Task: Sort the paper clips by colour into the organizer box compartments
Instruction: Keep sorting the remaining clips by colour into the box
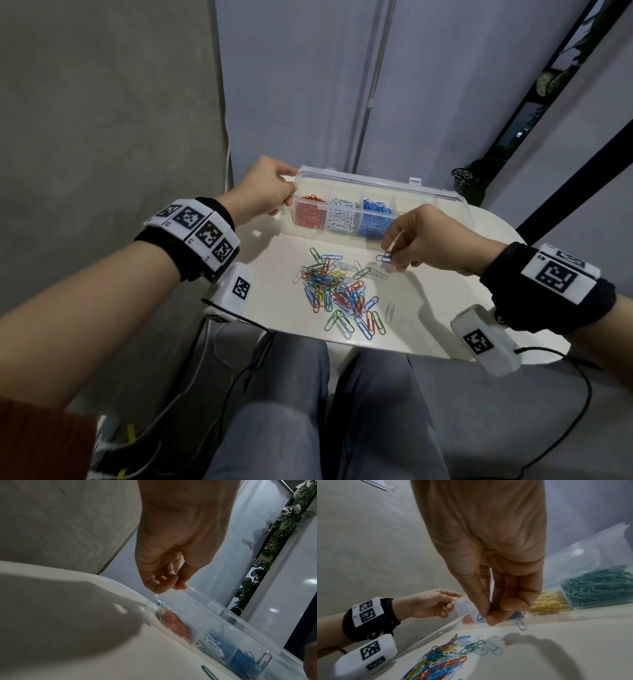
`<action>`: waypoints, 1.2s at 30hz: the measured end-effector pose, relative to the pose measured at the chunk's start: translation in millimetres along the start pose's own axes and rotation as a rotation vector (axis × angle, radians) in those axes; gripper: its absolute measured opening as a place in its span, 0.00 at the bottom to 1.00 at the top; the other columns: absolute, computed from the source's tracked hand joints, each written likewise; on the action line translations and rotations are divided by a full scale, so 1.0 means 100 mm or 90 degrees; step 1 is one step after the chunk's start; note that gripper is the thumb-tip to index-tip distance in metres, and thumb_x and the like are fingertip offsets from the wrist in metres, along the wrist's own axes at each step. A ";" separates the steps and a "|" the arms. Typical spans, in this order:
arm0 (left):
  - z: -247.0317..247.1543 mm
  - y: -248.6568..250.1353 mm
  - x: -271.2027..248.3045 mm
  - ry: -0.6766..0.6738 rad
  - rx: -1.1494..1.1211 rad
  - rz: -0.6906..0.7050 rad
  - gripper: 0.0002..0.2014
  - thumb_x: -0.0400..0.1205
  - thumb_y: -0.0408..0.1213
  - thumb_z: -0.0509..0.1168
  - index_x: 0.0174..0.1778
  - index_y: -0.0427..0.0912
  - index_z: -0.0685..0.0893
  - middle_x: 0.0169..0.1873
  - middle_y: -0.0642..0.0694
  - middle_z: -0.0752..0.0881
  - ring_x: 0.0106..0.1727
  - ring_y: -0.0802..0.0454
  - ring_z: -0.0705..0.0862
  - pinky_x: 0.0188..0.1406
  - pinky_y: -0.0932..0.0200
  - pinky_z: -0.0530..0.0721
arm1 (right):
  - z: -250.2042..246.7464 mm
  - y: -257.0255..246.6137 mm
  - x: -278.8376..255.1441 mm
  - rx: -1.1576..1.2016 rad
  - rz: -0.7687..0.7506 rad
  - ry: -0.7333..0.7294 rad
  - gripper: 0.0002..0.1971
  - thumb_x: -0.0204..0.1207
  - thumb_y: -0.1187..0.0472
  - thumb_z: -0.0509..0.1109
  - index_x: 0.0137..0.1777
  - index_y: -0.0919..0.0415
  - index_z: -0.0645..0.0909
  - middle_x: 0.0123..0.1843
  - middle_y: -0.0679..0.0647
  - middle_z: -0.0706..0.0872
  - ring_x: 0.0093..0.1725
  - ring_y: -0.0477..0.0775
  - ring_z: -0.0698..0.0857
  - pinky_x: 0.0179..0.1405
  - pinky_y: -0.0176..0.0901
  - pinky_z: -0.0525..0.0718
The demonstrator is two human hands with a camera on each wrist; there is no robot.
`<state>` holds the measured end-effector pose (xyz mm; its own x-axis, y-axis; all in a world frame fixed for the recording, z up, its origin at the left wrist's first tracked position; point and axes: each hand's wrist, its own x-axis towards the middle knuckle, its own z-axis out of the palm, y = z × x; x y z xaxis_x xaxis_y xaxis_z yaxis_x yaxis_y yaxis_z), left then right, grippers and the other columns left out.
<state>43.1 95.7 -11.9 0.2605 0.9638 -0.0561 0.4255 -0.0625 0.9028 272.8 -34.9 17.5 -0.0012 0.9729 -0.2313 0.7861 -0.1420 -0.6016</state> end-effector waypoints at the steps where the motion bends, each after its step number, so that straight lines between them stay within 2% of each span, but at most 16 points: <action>1: 0.00 0.00 0.00 0.000 0.001 0.000 0.18 0.84 0.27 0.62 0.71 0.37 0.79 0.24 0.44 0.79 0.22 0.54 0.69 0.23 0.60 0.70 | 0.00 0.01 0.01 -0.008 -0.002 0.004 0.11 0.64 0.80 0.77 0.41 0.66 0.87 0.22 0.51 0.86 0.20 0.42 0.82 0.22 0.29 0.76; 7: 0.00 -0.01 0.00 0.002 0.004 0.003 0.19 0.85 0.27 0.62 0.72 0.37 0.78 0.24 0.44 0.79 0.22 0.55 0.70 0.23 0.60 0.71 | -0.02 0.02 0.02 -0.032 -0.002 0.015 0.07 0.62 0.78 0.79 0.33 0.68 0.87 0.20 0.51 0.84 0.19 0.43 0.81 0.21 0.29 0.75; 12: 0.00 -0.01 0.01 0.000 0.002 0.001 0.19 0.85 0.28 0.62 0.73 0.37 0.77 0.25 0.44 0.79 0.23 0.54 0.70 0.25 0.59 0.72 | -0.10 -0.05 -0.02 -0.039 -0.015 0.032 0.06 0.66 0.75 0.78 0.39 0.65 0.92 0.25 0.57 0.86 0.19 0.42 0.75 0.22 0.30 0.75; 14: 0.00 -0.02 0.02 0.000 0.001 0.000 0.20 0.85 0.28 0.62 0.74 0.36 0.76 0.25 0.44 0.79 0.24 0.53 0.71 0.26 0.59 0.72 | -0.15 -0.11 -0.03 -0.033 -0.026 0.047 0.06 0.66 0.74 0.79 0.39 0.63 0.92 0.22 0.54 0.85 0.19 0.41 0.73 0.21 0.27 0.73; 16: -0.01 -0.02 0.02 0.001 0.003 -0.001 0.20 0.85 0.28 0.62 0.73 0.36 0.76 0.25 0.44 0.79 0.24 0.53 0.71 0.25 0.59 0.72 | -0.23 -0.17 -0.01 -0.014 -0.043 0.090 0.06 0.66 0.72 0.80 0.38 0.62 0.92 0.19 0.47 0.82 0.17 0.39 0.72 0.20 0.25 0.70; 20: 0.00 -0.01 0.02 0.001 0.002 -0.002 0.19 0.84 0.27 0.62 0.73 0.36 0.76 0.24 0.44 0.79 0.23 0.53 0.70 0.24 0.60 0.71 | -0.41 -0.27 0.16 0.046 -0.060 0.226 0.05 0.67 0.70 0.80 0.42 0.65 0.91 0.16 0.43 0.81 0.18 0.38 0.72 0.19 0.25 0.69; 22: 0.00 -0.01 0.02 0.003 0.006 -0.003 0.19 0.84 0.28 0.62 0.73 0.37 0.77 0.24 0.44 0.79 0.23 0.54 0.71 0.24 0.60 0.71 | -0.44 -0.30 0.27 0.069 -0.059 0.274 0.05 0.67 0.70 0.80 0.43 0.65 0.91 0.18 0.44 0.82 0.24 0.44 0.74 0.23 0.30 0.72; 23: 0.00 -0.01 0.02 0.004 0.008 -0.002 0.19 0.84 0.28 0.62 0.73 0.37 0.77 0.25 0.44 0.79 0.23 0.54 0.71 0.24 0.60 0.72 | -0.44 -0.31 0.32 0.074 -0.057 0.279 0.06 0.67 0.70 0.80 0.44 0.66 0.91 0.22 0.48 0.83 0.29 0.48 0.76 0.27 0.32 0.72; 25: 0.00 -0.01 0.01 0.005 0.011 0.001 0.19 0.84 0.28 0.62 0.72 0.37 0.77 0.24 0.45 0.79 0.22 0.55 0.71 0.24 0.61 0.72 | -0.40 -0.30 0.39 0.056 -0.053 0.259 0.11 0.66 0.69 0.82 0.49 0.66 0.90 0.30 0.55 0.85 0.30 0.48 0.76 0.28 0.31 0.73; 27: 0.00 -0.01 0.01 0.004 0.011 0.001 0.19 0.84 0.28 0.62 0.72 0.37 0.77 0.24 0.44 0.79 0.21 0.55 0.70 0.23 0.61 0.72 | -0.38 -0.28 0.38 0.015 -0.051 0.250 0.14 0.66 0.67 0.82 0.52 0.65 0.89 0.32 0.52 0.84 0.26 0.42 0.75 0.24 0.23 0.71; 28: 0.01 -0.01 0.01 0.004 0.010 -0.001 0.19 0.84 0.28 0.62 0.72 0.37 0.77 0.24 0.45 0.79 0.21 0.56 0.70 0.23 0.61 0.72 | -0.37 -0.28 0.35 -0.005 -0.051 0.246 0.12 0.66 0.67 0.82 0.50 0.64 0.89 0.31 0.51 0.83 0.26 0.42 0.75 0.23 0.22 0.70; 31: 0.00 -0.02 0.02 0.002 -0.002 -0.003 0.18 0.84 0.27 0.62 0.72 0.36 0.77 0.24 0.44 0.79 0.22 0.54 0.70 0.25 0.59 0.72 | -0.29 -0.25 0.19 -0.069 -0.051 0.187 0.04 0.67 0.68 0.81 0.40 0.62 0.90 0.32 0.52 0.87 0.28 0.44 0.79 0.29 0.31 0.77; 33: 0.00 -0.02 0.02 -0.002 -0.007 -0.002 0.18 0.84 0.27 0.62 0.71 0.36 0.78 0.25 0.43 0.79 0.24 0.53 0.70 0.26 0.59 0.72 | -0.17 -0.20 0.10 -0.145 -0.043 0.116 0.04 0.67 0.69 0.79 0.36 0.60 0.89 0.33 0.55 0.89 0.30 0.48 0.82 0.32 0.36 0.81; 36: -0.01 -0.02 0.02 -0.004 0.001 0.003 0.18 0.84 0.28 0.62 0.71 0.37 0.78 0.25 0.44 0.79 0.22 0.55 0.71 0.26 0.59 0.73 | 0.02 -0.06 0.08 -0.280 -0.020 0.018 0.06 0.69 0.63 0.79 0.46 0.61 0.88 0.43 0.57 0.89 0.42 0.55 0.85 0.42 0.43 0.82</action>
<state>42.0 97.9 -13.3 0.2675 0.9620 -0.0544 0.4261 -0.0674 0.9022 266.6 -27.2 17.6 -0.0174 0.9809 -0.1937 0.9743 -0.0269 -0.2237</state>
